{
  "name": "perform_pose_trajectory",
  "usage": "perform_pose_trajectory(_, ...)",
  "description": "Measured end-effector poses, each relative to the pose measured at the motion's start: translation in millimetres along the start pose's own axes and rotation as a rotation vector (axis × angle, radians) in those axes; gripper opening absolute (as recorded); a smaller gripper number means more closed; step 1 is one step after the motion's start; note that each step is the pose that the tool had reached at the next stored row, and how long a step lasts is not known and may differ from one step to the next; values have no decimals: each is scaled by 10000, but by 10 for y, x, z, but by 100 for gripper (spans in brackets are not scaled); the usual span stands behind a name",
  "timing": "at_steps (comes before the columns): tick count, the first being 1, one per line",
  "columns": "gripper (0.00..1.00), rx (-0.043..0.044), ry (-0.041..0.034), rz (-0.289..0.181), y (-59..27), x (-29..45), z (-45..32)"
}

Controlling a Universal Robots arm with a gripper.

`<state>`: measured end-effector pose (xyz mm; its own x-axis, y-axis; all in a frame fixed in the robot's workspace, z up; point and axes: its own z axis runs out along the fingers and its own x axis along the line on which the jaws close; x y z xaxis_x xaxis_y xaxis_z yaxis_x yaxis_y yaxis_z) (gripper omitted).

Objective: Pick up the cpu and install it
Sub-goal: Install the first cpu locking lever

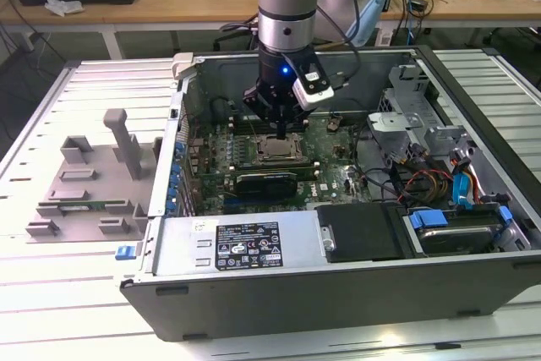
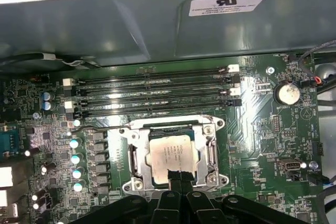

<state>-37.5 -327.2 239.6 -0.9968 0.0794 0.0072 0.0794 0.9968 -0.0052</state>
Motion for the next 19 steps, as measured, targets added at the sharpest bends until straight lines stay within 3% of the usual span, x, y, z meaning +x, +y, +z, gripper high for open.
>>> perform_pose_trajectory(5, 11, 1, 1, 0, -8, 96, 0)
perform_pose_trajectory(7, 11, 2, 0, 0, -15, 183, 1)
perform_pose_trajectory(11, 11, 3, 1, 0, -20, 246, 1)
perform_pose_trajectory(16, 11, 2, 1, 0, -35, 432, 2)
perform_pose_trajectory(17, 11, 2, 0, 1, -44, 540, 3)
perform_pose_trajectory(19, 11, 2, 1, 0, -49, 612, 4)
